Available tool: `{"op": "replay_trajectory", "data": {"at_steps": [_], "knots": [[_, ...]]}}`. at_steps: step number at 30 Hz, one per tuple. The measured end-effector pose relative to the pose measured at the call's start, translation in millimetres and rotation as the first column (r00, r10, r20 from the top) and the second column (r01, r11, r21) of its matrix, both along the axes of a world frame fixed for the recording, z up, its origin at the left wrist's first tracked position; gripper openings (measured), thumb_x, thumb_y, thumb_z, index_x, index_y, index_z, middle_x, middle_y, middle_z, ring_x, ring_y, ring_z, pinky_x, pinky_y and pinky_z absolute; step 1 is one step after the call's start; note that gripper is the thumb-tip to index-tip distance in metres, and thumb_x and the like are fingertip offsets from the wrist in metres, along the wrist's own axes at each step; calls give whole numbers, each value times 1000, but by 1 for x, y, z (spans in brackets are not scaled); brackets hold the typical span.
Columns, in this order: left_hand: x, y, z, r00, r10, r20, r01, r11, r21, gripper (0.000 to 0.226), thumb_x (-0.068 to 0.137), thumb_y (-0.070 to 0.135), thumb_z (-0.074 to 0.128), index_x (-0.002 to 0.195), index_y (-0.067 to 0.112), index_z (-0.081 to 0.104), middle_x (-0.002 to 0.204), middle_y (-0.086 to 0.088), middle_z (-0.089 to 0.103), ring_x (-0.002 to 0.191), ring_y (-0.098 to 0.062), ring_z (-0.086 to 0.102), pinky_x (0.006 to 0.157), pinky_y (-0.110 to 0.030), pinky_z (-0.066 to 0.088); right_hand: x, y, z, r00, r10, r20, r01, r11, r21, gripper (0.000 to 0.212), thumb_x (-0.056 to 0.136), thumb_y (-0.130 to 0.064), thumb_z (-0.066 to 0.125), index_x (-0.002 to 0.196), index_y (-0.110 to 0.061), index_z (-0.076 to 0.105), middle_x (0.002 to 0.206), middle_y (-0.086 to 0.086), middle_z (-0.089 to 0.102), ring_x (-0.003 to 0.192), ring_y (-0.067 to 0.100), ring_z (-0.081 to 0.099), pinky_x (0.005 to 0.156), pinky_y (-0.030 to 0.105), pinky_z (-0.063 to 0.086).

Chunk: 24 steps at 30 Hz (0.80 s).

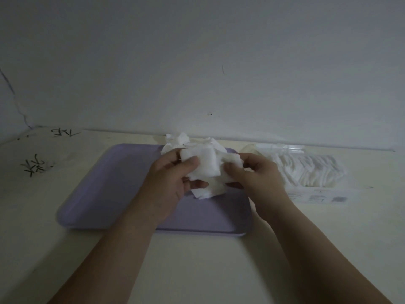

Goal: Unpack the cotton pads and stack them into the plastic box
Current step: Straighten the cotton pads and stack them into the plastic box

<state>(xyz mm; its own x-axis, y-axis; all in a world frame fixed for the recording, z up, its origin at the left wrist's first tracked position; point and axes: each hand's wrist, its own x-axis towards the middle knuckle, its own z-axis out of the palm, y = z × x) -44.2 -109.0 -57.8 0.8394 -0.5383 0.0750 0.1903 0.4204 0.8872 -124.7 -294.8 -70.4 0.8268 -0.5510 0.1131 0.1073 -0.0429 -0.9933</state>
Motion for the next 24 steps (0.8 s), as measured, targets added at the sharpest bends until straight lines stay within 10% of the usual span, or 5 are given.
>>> {"op": "replay_trajectory", "data": {"at_steps": [6,12,24], "knots": [[-8,-3,-7,966,-47,254,-29,957,289,15,87,20,80,102,23,82,93,1,78,80,-12,66,70,-26,54,-6,6,7,969,242,57,-247,964,101,17,94,0,71,109,-1,79,102,22,79,96,34,78,80,38,64],[-7,-4,-8,955,113,274,-194,937,290,12,91,8,77,103,12,77,80,4,77,62,-2,64,56,-17,48,-2,6,2,943,324,72,-329,941,80,24,104,-8,63,122,3,73,119,31,73,115,46,70,103,60,55],[-8,-3,-9,935,132,329,-248,907,340,11,89,17,81,99,14,79,82,0,76,66,-6,64,60,-19,49,-4,10,5,943,328,51,-331,941,68,25,106,-2,55,119,2,75,114,25,76,113,41,73,100,51,59]]}}
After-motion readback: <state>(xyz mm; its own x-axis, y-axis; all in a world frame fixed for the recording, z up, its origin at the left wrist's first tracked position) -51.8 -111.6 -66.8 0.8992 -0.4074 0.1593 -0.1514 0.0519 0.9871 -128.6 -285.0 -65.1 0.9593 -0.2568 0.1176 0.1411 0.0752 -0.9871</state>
